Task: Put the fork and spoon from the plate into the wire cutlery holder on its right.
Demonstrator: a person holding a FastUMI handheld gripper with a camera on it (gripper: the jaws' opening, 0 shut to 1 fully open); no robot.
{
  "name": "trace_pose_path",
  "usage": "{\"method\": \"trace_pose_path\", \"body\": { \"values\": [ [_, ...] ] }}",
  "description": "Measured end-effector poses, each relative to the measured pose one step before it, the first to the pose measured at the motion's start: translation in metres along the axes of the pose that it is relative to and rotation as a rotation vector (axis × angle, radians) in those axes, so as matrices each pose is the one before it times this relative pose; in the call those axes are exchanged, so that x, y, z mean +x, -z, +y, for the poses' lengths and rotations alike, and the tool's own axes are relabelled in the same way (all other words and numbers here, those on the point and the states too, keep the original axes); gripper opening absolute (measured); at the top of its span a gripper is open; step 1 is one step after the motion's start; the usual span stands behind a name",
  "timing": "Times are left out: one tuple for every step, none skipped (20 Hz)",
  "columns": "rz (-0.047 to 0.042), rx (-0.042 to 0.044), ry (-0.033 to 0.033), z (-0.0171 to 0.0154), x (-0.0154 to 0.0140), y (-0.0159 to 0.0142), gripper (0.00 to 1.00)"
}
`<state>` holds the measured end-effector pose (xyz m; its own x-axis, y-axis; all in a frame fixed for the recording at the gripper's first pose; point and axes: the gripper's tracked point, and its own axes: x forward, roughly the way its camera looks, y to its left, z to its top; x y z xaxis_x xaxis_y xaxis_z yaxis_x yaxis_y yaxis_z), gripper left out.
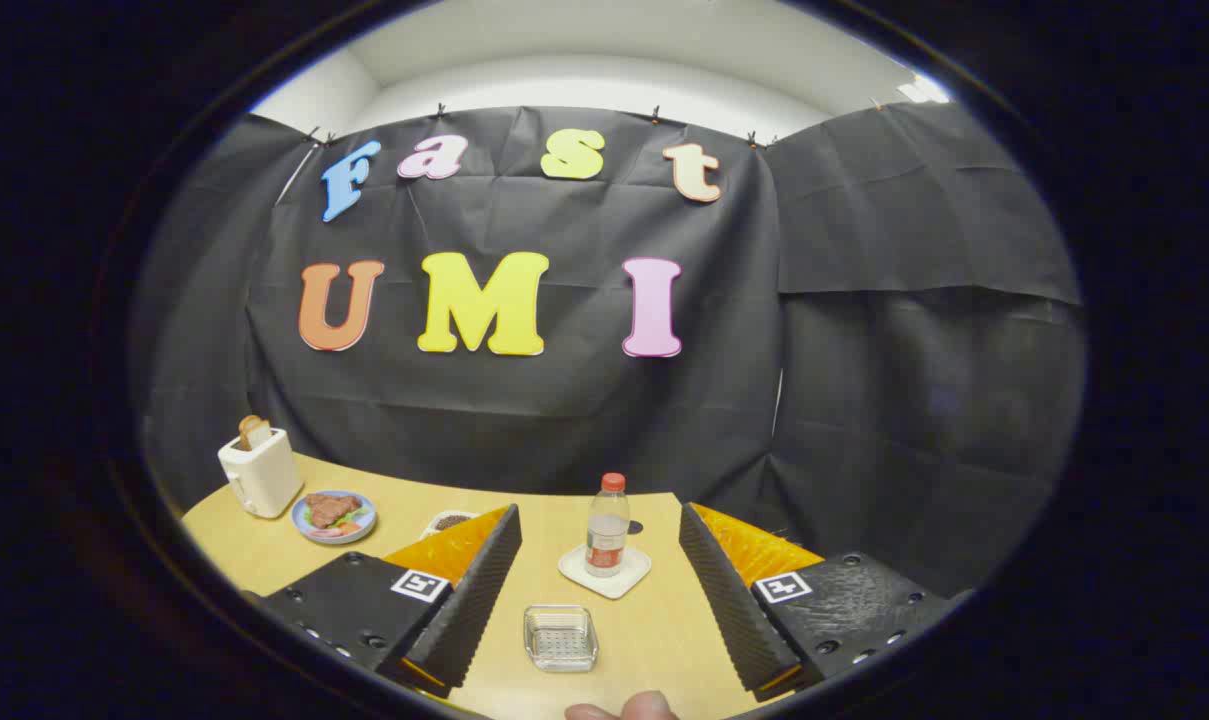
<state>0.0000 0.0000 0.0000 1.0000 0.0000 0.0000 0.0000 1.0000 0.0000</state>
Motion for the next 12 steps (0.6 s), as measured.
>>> {"method": "trace_pose_path", "body": {
  "values": [
    [-0.00108, -0.00754, -0.00696, 0.00199, -0.00078, -0.00005, 0.95],
    [0.00073, -0.00641, -0.00601, 0.00160, 0.00124, 0.00074, 0.95],
    [-0.00072, -0.00205, -0.00504, 0.00131, 0.00090, -0.00090, 0.95],
    [0.00049, -0.00110, -0.00390, 0.00118, 0.00017, -0.00109, 0.95],
    [0.00226, -0.00006, -0.00253, -0.00016, 0.00114, -0.00021, 0.95],
    [0.00183, 0.00167, -0.00201, -0.00021, 0.00107, 0.00112, 0.95],
    [0.00380, 0.00464, -0.00228, 0.00138, 0.00197, -0.00082, 0.95],
    [0.00376, 0.00289, -0.00530, 0.00140, 0.00097, 0.00098, 0.95],
    [0.00356, -0.00077, -0.00295, 0.00106, 0.00010, -0.00017, 0.95],
    [0.00323, -0.00433, -0.00364, 0.00114, 0.00112, 0.00128, 0.95],
    [0.00432, -0.00474, -0.00545, 0.00194, 0.00046, 0.00045, 0.95],
    [0.00510, -0.00546, -0.00895, 0.00346, 0.00018, 0.00011, 0.95]
  ]
}}
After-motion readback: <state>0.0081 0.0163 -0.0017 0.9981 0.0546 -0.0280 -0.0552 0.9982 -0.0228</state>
